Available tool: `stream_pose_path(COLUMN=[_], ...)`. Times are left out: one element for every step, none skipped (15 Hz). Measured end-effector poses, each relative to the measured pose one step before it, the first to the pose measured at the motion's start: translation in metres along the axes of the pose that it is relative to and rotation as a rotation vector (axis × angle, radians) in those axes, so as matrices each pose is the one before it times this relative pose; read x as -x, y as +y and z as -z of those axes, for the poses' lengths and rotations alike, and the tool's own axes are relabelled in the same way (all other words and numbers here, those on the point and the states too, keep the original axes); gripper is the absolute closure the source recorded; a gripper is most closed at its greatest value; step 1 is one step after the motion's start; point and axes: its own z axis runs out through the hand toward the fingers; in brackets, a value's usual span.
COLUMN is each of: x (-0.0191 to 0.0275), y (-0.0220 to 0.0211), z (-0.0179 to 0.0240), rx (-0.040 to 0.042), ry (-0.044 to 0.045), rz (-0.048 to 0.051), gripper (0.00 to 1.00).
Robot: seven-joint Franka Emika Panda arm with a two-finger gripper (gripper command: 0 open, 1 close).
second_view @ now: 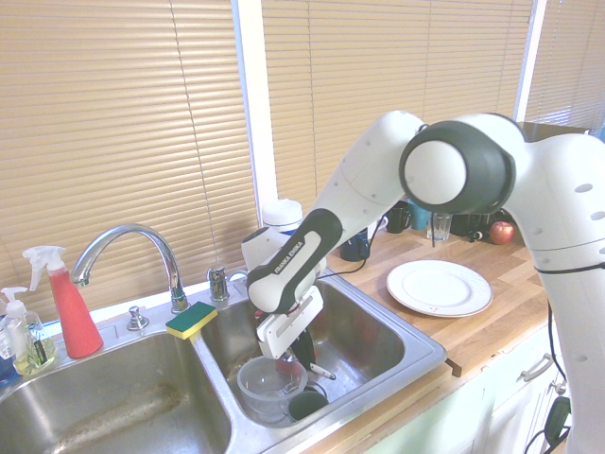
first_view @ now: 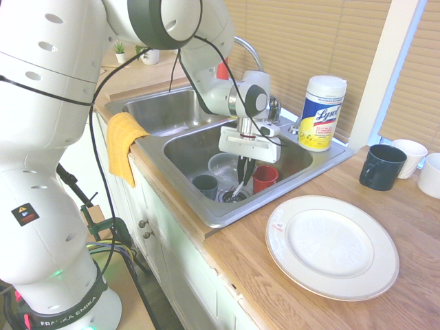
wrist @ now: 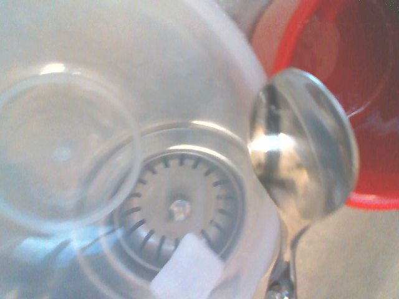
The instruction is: Put the spoon into the sink
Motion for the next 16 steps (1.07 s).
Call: stream_pose_path(x=[-0.00285,-0.00112,0.00007,0.00079,0.00103,0.00067,0.00015,0.00027,0.00040,0.00042,0.00026,-0.00037,-0.00058,-0.00074,-0.00021,0.00354], y=[0.00041,0.00077,-0.00068,-0.00148,-0.00130,-0.00086,-0.00021,-0.00036,-0.00051,-0.00055,-0.00037,-0.00010,-0.00020,-0.00091,-0.00131,-0.00013], z=[-0.00048,-0.00017,0.00082,0.00082,0.00017,-0.00008,0.00000,0.00001,0.00009,0.00014,0.00011,0.00025,0.00051,0.00137,0.00345,0.00531], rx=[0.00607,0.00957,0.00484,0.00144,0.00082,0.00052,0.00058,0.00053,0.00064,0.00059,0.00009,-0.00102,-0.00189,-0.00619,-0.01161,-0.01378], ry=[-0.00212,-0.00229,0.00110,0.00252,0.00105,0.00029,0.00062,0.00056,0.00083,0.00100,0.00066,0.00357,0.00580,0.01316,0.02714,0.03650], rz=[-0.00376,-0.00159,0.00186,0.00316,0.00323,0.00289,0.00298,0.00280,0.00231,0.00209,0.00137,0.00108,0.00122,0.00306,0.00716,0.00820], gripper=[1.00,0.00,0.00,0.00,0.00,0.00,0.00,0.00,0.00,0.00,0.00,0.00,0.00,0.00,0.00,0.00])
